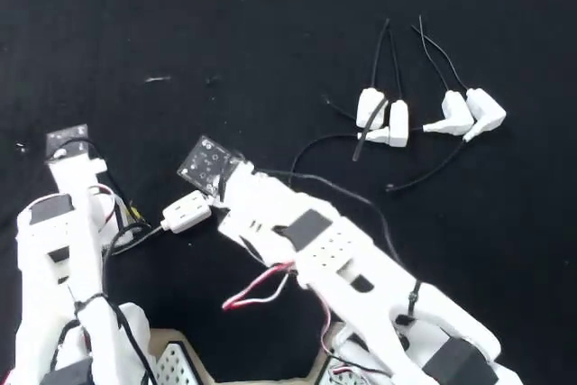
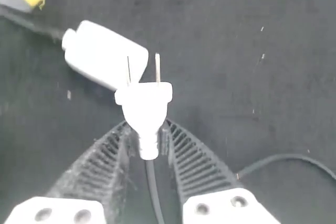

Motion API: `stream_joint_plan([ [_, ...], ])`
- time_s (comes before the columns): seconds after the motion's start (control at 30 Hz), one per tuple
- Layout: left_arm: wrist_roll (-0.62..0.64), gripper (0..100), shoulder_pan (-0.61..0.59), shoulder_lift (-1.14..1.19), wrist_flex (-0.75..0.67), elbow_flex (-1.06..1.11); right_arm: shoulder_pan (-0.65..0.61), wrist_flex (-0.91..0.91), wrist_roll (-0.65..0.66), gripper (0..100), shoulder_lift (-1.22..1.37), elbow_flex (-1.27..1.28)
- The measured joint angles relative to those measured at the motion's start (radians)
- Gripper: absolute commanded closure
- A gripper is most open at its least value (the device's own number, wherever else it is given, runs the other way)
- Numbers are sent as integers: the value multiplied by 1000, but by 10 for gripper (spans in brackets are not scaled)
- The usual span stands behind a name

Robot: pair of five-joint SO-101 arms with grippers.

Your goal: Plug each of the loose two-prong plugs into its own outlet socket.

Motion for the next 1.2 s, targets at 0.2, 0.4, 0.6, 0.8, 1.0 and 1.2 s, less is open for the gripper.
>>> stream_joint_plan([
  [0.2,64,769,52,-203,37,-6,-5,-284,-103,988,0,129],
  [0.4,104,769,241,-489,60,-6,-5,-410,-118,988,0,201],
  [0.6,106,769,410,-663,61,-6,-5,-423,-126,988,0,212],
  [0.8,106,769,543,-680,61,-2,-14,-423,-126,988,0,212],
  [1.0,106,769,552,-681,-41,140,-44,-423,-126,988,0,215],
  [1.2,106,769,474,-687,-132,244,-74,-423,-126,988,0,215],
])
